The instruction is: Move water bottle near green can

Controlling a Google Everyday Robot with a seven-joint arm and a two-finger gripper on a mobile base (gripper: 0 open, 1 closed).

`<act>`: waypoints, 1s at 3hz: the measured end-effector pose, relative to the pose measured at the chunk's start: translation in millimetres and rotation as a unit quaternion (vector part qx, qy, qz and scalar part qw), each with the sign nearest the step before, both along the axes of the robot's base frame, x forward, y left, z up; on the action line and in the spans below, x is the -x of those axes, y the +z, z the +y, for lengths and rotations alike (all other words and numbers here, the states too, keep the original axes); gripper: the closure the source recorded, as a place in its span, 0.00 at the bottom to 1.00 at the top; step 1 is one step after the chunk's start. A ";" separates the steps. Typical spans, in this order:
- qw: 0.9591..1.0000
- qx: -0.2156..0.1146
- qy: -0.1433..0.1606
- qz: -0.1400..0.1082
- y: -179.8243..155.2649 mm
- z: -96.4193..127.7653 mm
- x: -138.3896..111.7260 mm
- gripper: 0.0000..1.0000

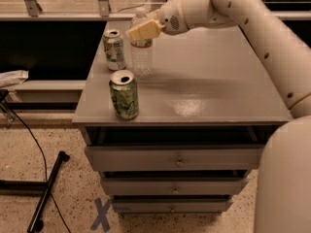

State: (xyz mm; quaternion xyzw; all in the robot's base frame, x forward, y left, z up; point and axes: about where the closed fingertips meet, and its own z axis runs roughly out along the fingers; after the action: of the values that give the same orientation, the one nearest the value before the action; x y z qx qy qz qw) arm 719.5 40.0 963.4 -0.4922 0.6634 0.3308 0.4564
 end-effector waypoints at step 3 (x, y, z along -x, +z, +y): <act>0.999 0.027 0.018 -0.025 15.0 -65.9 103.7 1.00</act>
Offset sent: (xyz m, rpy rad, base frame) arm -0.1126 -0.0898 0.0211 -0.1011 -0.0790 0.0410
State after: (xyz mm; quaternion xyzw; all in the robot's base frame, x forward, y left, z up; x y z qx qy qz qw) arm 615.9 -25.8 978.4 -0.5244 0.6514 0.3087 0.4532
